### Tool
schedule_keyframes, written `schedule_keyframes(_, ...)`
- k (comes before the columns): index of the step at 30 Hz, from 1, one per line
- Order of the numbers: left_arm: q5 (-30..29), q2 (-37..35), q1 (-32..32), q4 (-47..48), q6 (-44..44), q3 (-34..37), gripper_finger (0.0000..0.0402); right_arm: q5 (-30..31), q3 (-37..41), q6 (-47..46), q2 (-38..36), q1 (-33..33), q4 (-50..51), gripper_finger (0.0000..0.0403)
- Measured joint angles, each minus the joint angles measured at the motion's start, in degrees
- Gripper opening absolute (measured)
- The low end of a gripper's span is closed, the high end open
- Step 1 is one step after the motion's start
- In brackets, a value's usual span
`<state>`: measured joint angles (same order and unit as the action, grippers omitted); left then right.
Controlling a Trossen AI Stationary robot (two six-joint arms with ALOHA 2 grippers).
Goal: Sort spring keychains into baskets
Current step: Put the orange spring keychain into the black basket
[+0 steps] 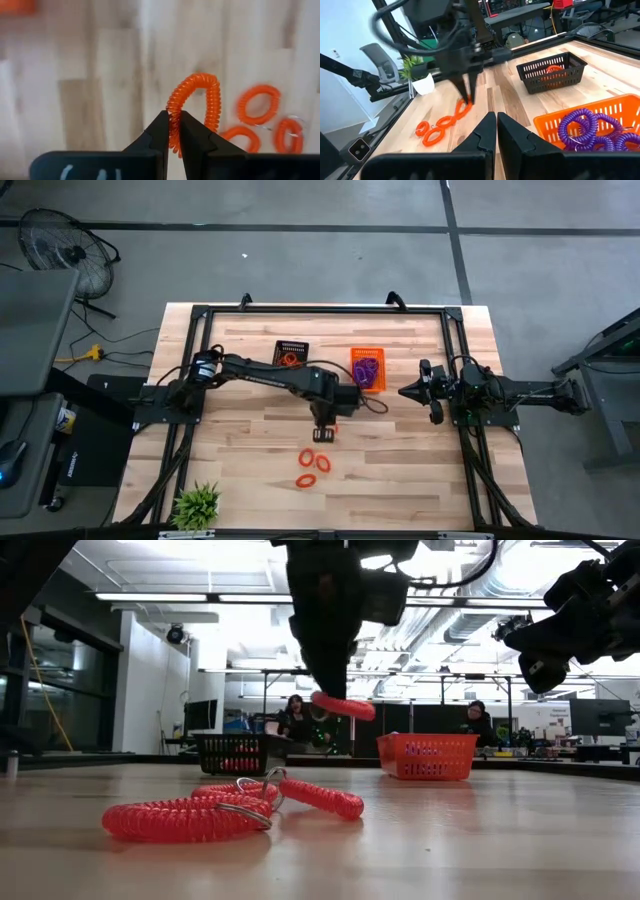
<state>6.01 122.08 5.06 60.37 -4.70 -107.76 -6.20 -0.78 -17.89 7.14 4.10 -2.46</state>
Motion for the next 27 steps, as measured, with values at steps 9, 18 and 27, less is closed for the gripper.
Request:
schedule_keyframes(9,-2.2,-1.3,-4.5,5.4,-9.3,-0.5,0.0026,0.0,0.0,0.0,0.0,0.0,0.0,0.0011)
schedule_keyframes(18,-8.3,-6.6,-9.1,11.2,-10.7,0.4,0.0026,0.0,0.0,0.0,0.0,0.0,0.1,0.0011)
schedule_keyframes(27,-15.1,-20.0,-16.4,10.0,-13.5,14.1,0.0026,0.0,0.0,0.0,0.0,0.0,0.0,0.0011)
